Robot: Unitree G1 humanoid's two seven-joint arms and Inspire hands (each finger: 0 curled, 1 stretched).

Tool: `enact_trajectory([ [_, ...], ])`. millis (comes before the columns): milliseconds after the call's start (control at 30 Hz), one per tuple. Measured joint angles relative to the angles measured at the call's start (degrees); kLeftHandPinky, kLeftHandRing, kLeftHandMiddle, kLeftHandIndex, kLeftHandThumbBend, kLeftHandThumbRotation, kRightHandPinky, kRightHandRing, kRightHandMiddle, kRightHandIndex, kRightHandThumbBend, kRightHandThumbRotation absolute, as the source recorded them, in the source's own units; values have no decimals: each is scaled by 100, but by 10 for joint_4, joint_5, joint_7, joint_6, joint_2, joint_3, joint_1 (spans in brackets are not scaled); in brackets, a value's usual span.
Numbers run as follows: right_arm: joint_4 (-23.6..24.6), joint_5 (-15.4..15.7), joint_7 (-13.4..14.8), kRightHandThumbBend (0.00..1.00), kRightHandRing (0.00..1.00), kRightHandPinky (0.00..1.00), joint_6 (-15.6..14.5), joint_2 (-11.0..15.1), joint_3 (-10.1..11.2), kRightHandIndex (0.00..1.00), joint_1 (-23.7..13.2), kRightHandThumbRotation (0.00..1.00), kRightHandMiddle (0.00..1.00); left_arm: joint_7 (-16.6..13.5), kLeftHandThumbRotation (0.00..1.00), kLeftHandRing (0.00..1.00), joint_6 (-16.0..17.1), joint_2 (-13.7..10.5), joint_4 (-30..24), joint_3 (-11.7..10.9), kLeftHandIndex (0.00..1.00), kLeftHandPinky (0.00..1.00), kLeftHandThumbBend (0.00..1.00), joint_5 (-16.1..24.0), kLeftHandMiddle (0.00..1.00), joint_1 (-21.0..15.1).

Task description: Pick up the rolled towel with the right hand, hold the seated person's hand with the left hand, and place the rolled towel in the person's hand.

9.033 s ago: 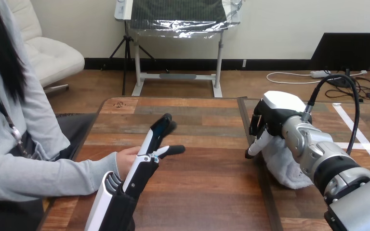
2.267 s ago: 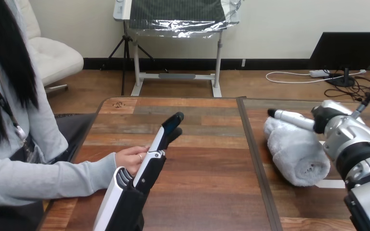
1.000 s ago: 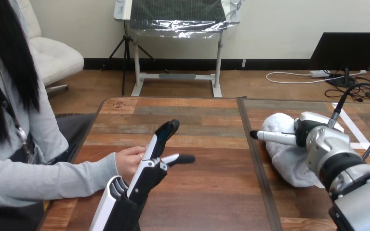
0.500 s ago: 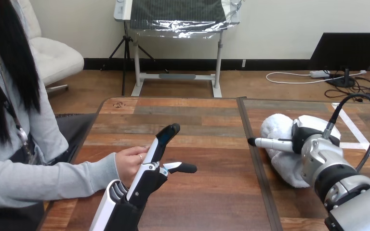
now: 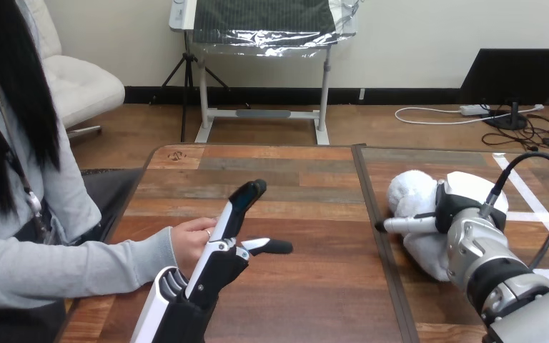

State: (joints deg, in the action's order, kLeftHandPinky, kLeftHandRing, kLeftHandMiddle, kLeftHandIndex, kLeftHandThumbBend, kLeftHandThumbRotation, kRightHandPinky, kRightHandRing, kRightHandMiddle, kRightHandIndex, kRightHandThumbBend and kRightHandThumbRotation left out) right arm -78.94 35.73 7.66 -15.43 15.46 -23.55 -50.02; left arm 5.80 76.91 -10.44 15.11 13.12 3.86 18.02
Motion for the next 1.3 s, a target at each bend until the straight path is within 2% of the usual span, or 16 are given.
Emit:
enact_trajectory([
  [67,1,0,0,96,42,29,4,3,0,73,0,10,56,0,65,98,-3,0,-2,0,98,85,100,-2,100,3],
  [167,2,-1,1,92,39,28,9,6,2,74,0,5,52,1,67,97,-12,0,-7,0,98,82,100,-3,100,8],
  [267,3,-3,4,90,35,25,15,9,7,70,0,2,47,2,67,97,-21,1,-13,-2,98,79,100,-2,100,14],
  [367,3,-6,10,82,35,24,24,11,12,69,1,1,46,4,67,99,-26,0,-16,1,98,85,100,-10,100,17],
  [467,4,-10,14,82,34,24,32,13,17,66,3,0,45,5,67,99,-27,-1,-17,4,99,89,100,-16,100,18],
  [567,4,-5,13,83,31,22,37,15,13,66,3,0,42,6,67,100,-27,0,-17,3,99,88,100,-16,100,18],
  [667,5,2,11,81,32,23,42,16,8,64,3,0,44,7,69,99,-28,1,-19,-2,98,85,100,-10,100,18],
  [767,6,2,11,84,31,22,46,17,9,63,3,0,43,9,67,100,-28,1,-20,-3,98,88,100,-10,100,17],
  [867,7,-1,12,81,31,23,52,17,13,59,3,0,43,10,66,100,-27,0,-19,-2,98,91,100,-15,100,15],
  [1167,8,-26,39,86,45,35,91,22,35,51,13,0,54,17,64,100,-27,-1,-19,0,97,95,100,-27,100,13],
  [1300,8,-46,53,88,50,40,114,25,51,48,22,0,57,20,62,100,-26,-1,-18,0,97,95,100,-32,100,9],
])
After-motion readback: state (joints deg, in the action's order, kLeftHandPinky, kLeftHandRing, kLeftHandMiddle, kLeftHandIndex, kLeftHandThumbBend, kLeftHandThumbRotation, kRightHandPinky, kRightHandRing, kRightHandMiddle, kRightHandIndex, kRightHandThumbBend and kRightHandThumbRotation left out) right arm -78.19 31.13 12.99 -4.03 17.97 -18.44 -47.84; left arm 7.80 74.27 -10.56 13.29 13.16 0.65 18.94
